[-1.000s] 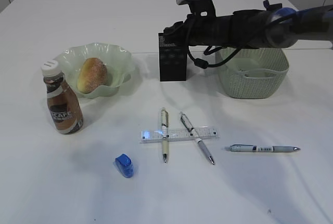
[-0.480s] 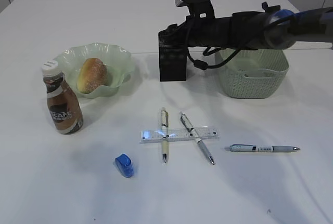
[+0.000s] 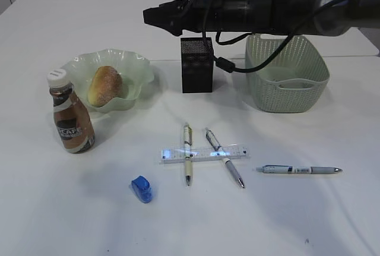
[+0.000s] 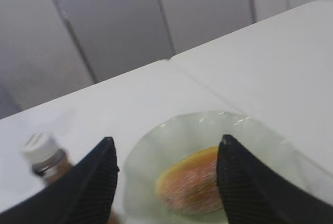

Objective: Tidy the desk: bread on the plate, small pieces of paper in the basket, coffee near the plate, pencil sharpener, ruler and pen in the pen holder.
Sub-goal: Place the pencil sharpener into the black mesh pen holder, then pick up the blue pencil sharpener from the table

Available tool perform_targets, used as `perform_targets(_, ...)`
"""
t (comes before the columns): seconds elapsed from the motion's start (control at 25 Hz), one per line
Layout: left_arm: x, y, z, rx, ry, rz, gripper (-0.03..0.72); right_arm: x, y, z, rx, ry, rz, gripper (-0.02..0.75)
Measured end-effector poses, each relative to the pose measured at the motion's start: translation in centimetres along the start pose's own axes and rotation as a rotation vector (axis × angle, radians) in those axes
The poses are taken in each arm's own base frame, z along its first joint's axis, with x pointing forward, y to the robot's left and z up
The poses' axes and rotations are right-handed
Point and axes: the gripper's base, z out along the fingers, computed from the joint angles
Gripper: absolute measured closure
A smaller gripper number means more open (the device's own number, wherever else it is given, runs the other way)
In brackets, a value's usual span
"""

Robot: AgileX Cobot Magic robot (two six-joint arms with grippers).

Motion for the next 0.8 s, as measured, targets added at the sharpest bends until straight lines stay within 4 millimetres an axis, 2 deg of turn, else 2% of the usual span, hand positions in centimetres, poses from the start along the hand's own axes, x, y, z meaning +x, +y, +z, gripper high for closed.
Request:
perform_targets(0.08, 0.0, 0.0, 0.0, 0.0, 0.0, 0.0, 0.169, 0.4, 1.3, -0.2, -0.127, 0.068, 0.012, 0.26)
perform_targets(0.12, 0.0, 0.0, 0.0, 0.0, 0.0, 0.0, 0.169, 0.4, 1.3, -0.2, -0.127, 0.068, 0.012, 0.26)
perform_targets(0.16, 0.0, 0.0, 0.0, 0.0, 0.0, 0.0, 0.169, 1.0, 2.3, -0.6, -0.238, 0.17, 0.013, 0.259)
perform_targets(0.28, 0.0, 0.0, 0.0, 0.0, 0.0, 0.0, 0.169, 2.5, 3.3, -1.5, -0.325, 0.407, 0.047, 0.259)
perform_targets(0.52, 0.0, 0.0, 0.0, 0.0, 0.0, 0.0, 0.169, 3.6, 3.0, -3.8, -0.2, 0.811, 0.068, 0.259)
perform_targets(0.72, 0.0, 0.0, 0.0, 0.0, 0.0, 0.0, 0.169, 1.8, 2.8, -4.9, -0.046, 0.907, 0.151, 0.259)
perform_targets(0.8, 0.1, 0.0, 0.0, -0.001, 0.006, 0.0, 0.169, 0.5, 2.7, -5.6, 0.088, 0.939, 0.258, 0.26)
